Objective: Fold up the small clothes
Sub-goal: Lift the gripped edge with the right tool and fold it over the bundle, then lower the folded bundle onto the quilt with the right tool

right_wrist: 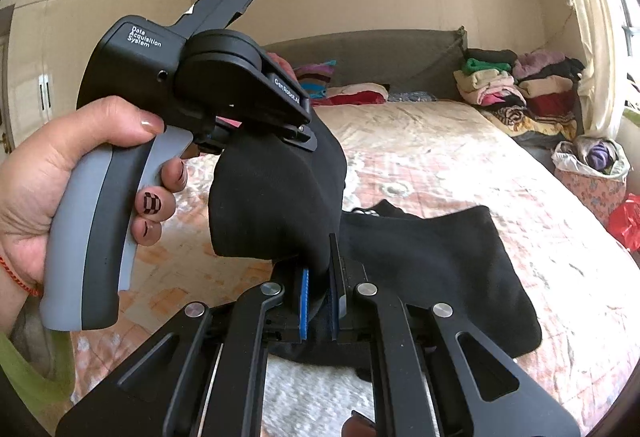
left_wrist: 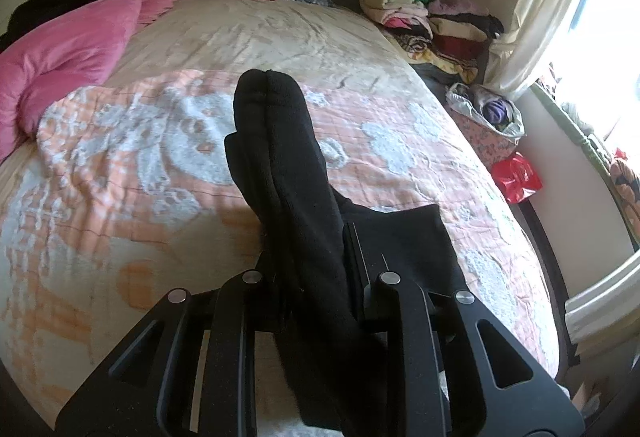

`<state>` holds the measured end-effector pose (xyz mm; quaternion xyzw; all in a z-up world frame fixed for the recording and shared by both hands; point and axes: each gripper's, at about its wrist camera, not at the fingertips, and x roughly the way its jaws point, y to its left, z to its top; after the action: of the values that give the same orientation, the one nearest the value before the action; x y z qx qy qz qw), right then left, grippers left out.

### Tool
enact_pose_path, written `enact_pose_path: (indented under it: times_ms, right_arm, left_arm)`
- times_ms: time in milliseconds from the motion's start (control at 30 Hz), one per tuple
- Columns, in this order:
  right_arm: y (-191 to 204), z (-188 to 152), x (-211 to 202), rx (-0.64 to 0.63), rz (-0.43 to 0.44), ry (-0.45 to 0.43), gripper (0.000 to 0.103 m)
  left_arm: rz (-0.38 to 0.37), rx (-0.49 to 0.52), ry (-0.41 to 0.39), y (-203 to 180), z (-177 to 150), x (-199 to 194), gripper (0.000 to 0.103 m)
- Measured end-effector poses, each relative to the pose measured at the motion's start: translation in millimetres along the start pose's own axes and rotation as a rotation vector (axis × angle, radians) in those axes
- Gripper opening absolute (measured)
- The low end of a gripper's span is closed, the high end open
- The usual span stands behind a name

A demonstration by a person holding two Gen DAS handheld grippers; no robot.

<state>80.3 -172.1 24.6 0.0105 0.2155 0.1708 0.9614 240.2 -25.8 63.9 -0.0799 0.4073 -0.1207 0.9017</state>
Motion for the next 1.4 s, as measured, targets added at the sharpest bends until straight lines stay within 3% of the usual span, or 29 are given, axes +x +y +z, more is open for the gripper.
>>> enact_pose_path:
  times_ms: [467, 967, 1067, 1167, 1233, 1300, 1400]
  right_arm:
    - [-38, -25, -3, 0.073, -0.012, 0.053, 0.006]
    - [-98, -51, 20, 0.297, 0.03, 0.169, 0.008]
    - [-106, -55, 22, 0.326, 0.039, 0.194, 0.01]
    - [-114, -61, 27, 0.367, 0.042, 0.229, 0.018]
    - [-121, -65, 30, 0.413, 0.057, 0.247, 0.021]
    - [-125, -67, 32, 0.44, 0.075, 0.259, 0.021]
    - [-128, -66, 31, 0.447, 0.094, 0.269, 0.025]
  left_arm:
    - [-0.006, 0.056, 0.061, -50, -5, 38, 0.015]
    - [-0.013, 0.131, 0.202, -98, -14, 117, 0.024]
    - [-0.023, 0.123, 0.226, -102, -16, 128, 0.03]
    - [-0.021, 0.146, 0.244, -108, -19, 135, 0.041]
    - [-0.045, 0.138, 0.245, -107, -20, 134, 0.062]
    - [-0.108, 0.101, 0.234, -100, -17, 127, 0.071]
    - [-0.104, 0.097, 0.181, -94, -13, 109, 0.071]
